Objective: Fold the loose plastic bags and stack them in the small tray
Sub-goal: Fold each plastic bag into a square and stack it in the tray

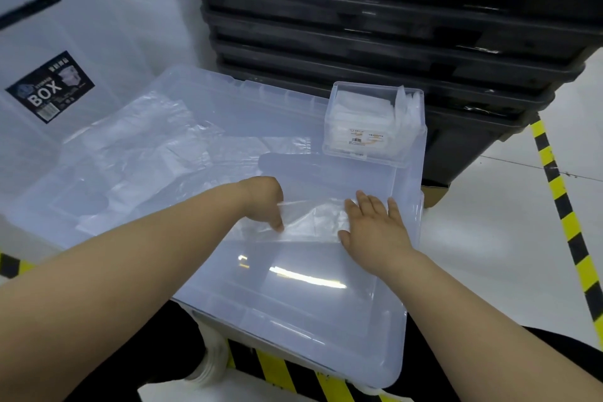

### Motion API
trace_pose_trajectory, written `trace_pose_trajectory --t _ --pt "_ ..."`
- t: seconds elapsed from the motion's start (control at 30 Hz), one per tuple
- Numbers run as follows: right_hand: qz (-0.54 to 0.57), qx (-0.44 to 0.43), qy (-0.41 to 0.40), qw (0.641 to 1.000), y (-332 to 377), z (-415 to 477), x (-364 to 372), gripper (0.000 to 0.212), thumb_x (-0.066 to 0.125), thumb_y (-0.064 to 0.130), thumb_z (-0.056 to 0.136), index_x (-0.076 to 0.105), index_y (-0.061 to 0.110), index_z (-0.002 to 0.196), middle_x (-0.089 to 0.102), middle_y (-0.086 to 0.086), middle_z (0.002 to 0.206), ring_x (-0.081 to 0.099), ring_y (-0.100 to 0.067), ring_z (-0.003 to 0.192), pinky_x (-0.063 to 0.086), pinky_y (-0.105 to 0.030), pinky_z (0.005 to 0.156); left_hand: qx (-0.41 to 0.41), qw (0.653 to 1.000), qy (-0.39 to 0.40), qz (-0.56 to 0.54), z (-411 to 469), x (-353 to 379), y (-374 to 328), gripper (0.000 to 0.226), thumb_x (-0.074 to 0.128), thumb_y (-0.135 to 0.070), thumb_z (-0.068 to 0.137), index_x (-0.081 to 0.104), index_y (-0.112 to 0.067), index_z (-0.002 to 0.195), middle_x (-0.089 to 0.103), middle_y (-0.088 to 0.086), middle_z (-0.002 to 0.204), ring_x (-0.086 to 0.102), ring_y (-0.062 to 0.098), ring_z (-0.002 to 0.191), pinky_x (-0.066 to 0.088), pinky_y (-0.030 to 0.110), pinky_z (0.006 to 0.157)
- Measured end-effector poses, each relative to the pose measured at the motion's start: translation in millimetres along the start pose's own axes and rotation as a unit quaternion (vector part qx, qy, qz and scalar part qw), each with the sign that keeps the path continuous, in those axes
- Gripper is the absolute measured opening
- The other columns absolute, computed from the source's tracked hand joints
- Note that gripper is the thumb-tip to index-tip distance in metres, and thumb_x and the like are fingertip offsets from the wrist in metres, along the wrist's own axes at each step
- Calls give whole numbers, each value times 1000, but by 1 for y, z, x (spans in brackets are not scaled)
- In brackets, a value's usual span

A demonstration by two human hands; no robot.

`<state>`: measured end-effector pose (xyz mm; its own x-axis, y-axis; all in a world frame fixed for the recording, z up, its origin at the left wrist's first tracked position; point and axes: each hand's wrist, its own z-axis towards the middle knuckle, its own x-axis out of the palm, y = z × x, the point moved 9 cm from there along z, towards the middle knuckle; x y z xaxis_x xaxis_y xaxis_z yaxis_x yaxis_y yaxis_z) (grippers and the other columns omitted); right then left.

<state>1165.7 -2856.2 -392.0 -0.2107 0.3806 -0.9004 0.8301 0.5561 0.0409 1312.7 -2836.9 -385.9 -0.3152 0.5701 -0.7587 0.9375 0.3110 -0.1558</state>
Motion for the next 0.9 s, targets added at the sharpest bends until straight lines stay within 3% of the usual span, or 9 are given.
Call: trace_pose_trajectory --t 0.23,0.37,0.43,0.5,0.57,0.6,0.67,0.73,0.9 --pt "60 -25 -95 993 4 -4 -25 60 34 31 98 4 19 148 -8 -7 156 -6 -22 143 -10 -37 114 25 964 -56 -260 -23 -4 17 30 69 -20 81 45 -12 64 45 -2 64 44 11 59 31 19 53" --pt "126 -50 -223 965 10 -13 -54 59 40 21 96 12 16 148 -2 -7 156 -1 -22 143 -10 -27 112 -2 861 -162 -483 -39 -3 35 21 65 -20 85 52 -16 69 53 -3 65 49 12 62 36 18 54" --pt "121 -88 -273 950 18 -16 -58 55 51 15 88 35 9 140 25 -15 150 27 -30 138 6 -33 111 -26 790 -191 -582 -42 8 39 16 62 -18 87 55 -18 72 58 0 70 53 13 64 42 17 55" --pt "96 -148 -263 948 35 -16 -50 52 57 18 70 57 5 120 56 -19 127 58 -36 112 34 -46 97 -53 749 -198 -630 -41 21 38 9 61 -16 87 55 -15 81 60 4 79 54 13 63 45 15 52" --pt "45 -205 -224 952 51 -16 -36 54 59 23 61 63 7 113 64 -15 117 64 -33 103 44 -50 87 -76 751 -195 -627 -38 28 33 19 63 -17 86 51 -14 100 57 3 79 50 11 60 40 7 42" --pt "32 -225 -190 955 59 -17 -29 57 61 23 63 61 7 117 61 -14 122 61 -31 110 39 -46 94 -78 757 -185 -622 -37 31 29 32 64 -16 86 46 -14 112 56 1 77 50 10 59 37 5 39" --pt "27 -257 -134 957 67 -18 -19 58 55 21 85 39 13 140 35 -5 148 32 -22 137 7 -30 111 -70 778 -171 -600 -36 34 24 52 64 -13 86 37 -13 130 56 -1 77 52 10 60 38 5 42" --pt "11 -262 -70 962 65 -14 -4 58 43 24 95 18 20 147 15 5 155 7 -11 143 -10 -20 110 -66 796 -166 -579 -37 36 26 64 63 -11 86 28 -12 139 57 -3 77 55 10 63 41 10 48" --pt "68 -232 -29 970 66 -7 1 64 44 20 94 11 17 148 19 1 154 12 -10 142 -1 -21 112 -49 844 -164 -509 -39 38 27 71 62 -10 85 23 -19 143 59 -2 76 54 8 71 38 6 55"
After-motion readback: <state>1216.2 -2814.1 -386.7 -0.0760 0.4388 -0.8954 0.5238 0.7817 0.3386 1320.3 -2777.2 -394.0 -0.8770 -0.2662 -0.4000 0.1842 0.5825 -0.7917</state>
